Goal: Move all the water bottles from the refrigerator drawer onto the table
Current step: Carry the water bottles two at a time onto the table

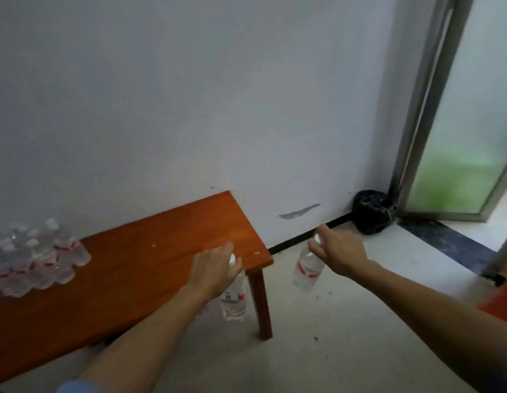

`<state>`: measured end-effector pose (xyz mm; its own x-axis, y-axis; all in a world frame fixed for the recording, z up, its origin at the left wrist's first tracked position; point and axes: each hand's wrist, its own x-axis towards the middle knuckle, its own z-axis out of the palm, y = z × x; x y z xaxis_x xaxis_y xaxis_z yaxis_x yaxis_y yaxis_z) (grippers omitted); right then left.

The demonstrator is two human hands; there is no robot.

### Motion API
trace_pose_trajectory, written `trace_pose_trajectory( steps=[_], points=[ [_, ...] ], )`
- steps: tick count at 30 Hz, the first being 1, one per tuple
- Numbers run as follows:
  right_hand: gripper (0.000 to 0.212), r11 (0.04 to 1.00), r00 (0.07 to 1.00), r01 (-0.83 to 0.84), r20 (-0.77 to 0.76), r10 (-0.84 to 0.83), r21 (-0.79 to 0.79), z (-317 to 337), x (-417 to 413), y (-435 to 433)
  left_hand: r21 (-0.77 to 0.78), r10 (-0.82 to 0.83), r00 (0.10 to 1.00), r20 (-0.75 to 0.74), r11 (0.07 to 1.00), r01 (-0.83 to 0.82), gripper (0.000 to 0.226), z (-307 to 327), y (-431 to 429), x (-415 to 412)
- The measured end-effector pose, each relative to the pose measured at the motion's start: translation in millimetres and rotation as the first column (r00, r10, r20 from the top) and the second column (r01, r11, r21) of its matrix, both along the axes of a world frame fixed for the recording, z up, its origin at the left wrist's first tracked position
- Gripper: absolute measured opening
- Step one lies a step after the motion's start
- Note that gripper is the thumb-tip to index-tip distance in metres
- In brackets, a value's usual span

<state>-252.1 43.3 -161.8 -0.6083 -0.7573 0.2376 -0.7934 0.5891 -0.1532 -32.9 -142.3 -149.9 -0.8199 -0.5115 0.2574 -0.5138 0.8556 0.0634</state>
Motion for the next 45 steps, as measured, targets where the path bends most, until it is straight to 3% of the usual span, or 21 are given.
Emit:
trace_pose_trajectory(
  steps=[7, 15, 21, 25, 31, 45],
  points=[
    [0.043, 0.953, 0.953, -0.303, -0.003, 0.303, 0.003, 10, 71, -187, 0.048, 0.272, 0.962, 0.011, 0.961, -0.272, 0.020, -3, -112, 114],
    [0.042, 0.816, 0.815, -0.569, -0.062, 0.576, 0.105, -9, 131, -383, 0.084, 0.506, 0.861, 0.057, 0.857, -0.509, 0.019, -22, -225, 194],
    [0.044, 0.703, 0.703, -0.706, -0.040, 0.710, 0.080, -9, 163, -528, 0.115, 0.641, 0.765, 0.064, 0.756, -0.644, 0.021, -22, -320, 225],
    [0.043, 0.673, 0.674, -0.736, -0.019, 0.738, 0.074, -7, 183, -606, 0.246, 0.710, 0.704, -0.009, 0.684, -0.687, 0.018, -23, -372, 239],
    [0.039, 0.619, 0.621, -0.784, 0.087, 0.779, 0.047, -20, 217, -699, 0.291, 0.715, 0.697, -0.062, 0.681, -0.673, 0.030, -39, -452, 257],
    [0.033, 0.636, 0.651, -0.758, 0.220, 0.726, 0.144, -71, 302, -893, 0.279, 0.374, 0.926, 0.054, 0.885, -0.373, 0.033, -88, -668, 311]
  ],
)
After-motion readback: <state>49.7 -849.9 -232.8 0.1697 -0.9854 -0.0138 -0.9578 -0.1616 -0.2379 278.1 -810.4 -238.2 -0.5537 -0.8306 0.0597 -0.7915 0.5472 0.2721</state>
